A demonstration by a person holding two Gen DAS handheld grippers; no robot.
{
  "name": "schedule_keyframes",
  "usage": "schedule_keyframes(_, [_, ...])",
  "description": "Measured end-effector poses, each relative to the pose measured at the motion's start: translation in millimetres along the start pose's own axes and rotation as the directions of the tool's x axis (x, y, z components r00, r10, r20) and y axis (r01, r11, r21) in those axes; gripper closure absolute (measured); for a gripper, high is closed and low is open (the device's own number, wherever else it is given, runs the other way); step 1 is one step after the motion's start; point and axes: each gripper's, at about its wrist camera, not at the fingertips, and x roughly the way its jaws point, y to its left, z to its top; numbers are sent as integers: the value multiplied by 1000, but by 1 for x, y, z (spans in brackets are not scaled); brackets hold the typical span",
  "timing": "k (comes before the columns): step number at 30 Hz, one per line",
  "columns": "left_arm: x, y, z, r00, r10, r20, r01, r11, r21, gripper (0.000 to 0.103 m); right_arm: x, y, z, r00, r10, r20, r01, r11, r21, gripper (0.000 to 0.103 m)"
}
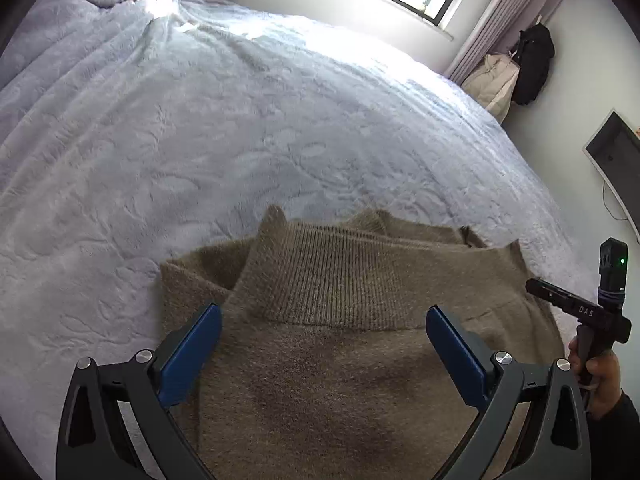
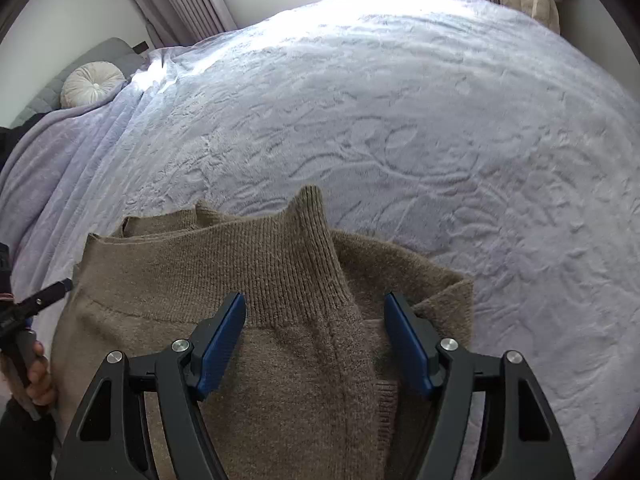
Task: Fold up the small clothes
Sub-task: 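Lay the hem beside the collar and open both tools, then press and smooth the folded sweater near the collar band with both tools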
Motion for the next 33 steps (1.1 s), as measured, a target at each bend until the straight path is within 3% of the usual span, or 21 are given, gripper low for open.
schedule_keyframes(2, [-15,-1,7,999,-32,41,33,999,-11,0,-17,19,4,998,-13,62,18,997,-74,27])
schedule_keyframes(4, [-12,-8,14,998,-56,31,56,998,-15,0,-20,43,10,997,0,75,10,990,-142,23])
schedule_keyframes(5, [-4,-13,17,999,-40,15,40,999,-2,0,-17,55,13,998,15,66,-3,985,-175,23])
schedule_keyframes(7, [21,-21,20,997,69,-24,-68,997,47,0,-2,75,17,999,47,14,-43,974,-222,23])
schedule_keyframes(9, [44,-13,20,988,138,-73,-136,990,42,0,20,81,18,999,14,-35,-22,970,-241,23])
schedule_keyframes(11, [69,9,14,974,170,-148,-173,985,-7,0,42,67,21,996,-54,-71,38,975,-218,23])
schedule_keyframes(12, [75,17,11,975,157,-160,-164,986,-31,0,46,56,21,996,-21,-82,6,984,-179,23])
schedule_keyframes(15, [70,12,11,973,189,-131,-193,981,-13,0,42,41,22,996,48,-74,-56,992,-112,23])
schedule_keyframes(18, [58,-1,9,948,298,-114,-296,955,34,0,25,51,17,996,-69,-56,60,987,-152,23])
schedule_keyframes(20, [42,-15,4,930,360,-70,-357,932,61,0,6,66,9,996,-94,-13,90,979,-180,23])
schedule_keyframes(24, [16,-48,-16,941,336,-23,-333,939,89,0,-18,110,-12,998,-66,0,63,962,-267,21])
schedule_keyframes(28, [22,-67,-37,924,381,-42,-370,915,161,0,-2,143,-36,995,-79,-55,55,935,-350,21])
schedule_keyframes(31, [31,-64,-50,894,444,-59,-425,882,203,0,10,139,-50,991,-110,-77,75,928,-364,22])
schedule_keyframes(33, [29,-55,-54,899,434,-66,-414,888,201,0,6,124,-49,991,-120,-59,93,938,-334,21])
